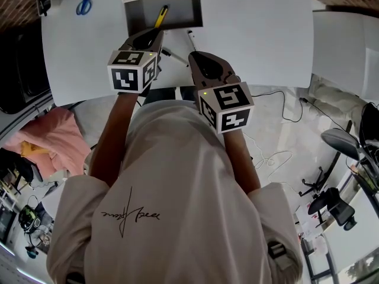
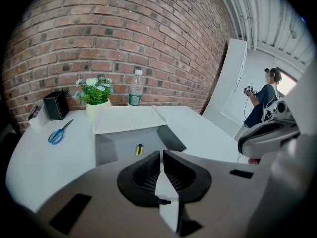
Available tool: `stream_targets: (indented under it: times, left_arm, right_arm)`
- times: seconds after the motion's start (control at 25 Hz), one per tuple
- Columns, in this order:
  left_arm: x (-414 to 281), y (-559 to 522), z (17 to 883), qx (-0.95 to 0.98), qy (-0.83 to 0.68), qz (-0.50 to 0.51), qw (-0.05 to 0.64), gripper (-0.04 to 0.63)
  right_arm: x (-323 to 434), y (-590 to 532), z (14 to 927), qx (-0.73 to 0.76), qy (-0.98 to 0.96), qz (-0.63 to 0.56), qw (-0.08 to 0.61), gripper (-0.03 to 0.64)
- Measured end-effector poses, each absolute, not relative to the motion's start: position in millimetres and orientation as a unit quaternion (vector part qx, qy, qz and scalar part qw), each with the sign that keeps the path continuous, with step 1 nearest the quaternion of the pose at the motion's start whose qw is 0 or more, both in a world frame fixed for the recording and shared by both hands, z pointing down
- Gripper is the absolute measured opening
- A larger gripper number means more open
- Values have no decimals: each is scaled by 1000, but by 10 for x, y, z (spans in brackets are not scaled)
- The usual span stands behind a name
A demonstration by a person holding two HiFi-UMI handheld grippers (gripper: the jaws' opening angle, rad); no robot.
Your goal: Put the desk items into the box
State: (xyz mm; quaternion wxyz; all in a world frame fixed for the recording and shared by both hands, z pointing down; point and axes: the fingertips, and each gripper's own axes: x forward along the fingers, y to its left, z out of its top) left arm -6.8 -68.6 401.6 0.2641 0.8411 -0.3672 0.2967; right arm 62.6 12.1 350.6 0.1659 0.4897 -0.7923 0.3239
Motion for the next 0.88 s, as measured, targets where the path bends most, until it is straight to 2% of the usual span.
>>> stream_targets:
  times: [0.88]
  left_arm:
    - [-444, 21, 4031, 828, -364, 271, 329, 6]
  right_arm:
    - [400, 182, 3558, 460, -804, 333, 175, 26]
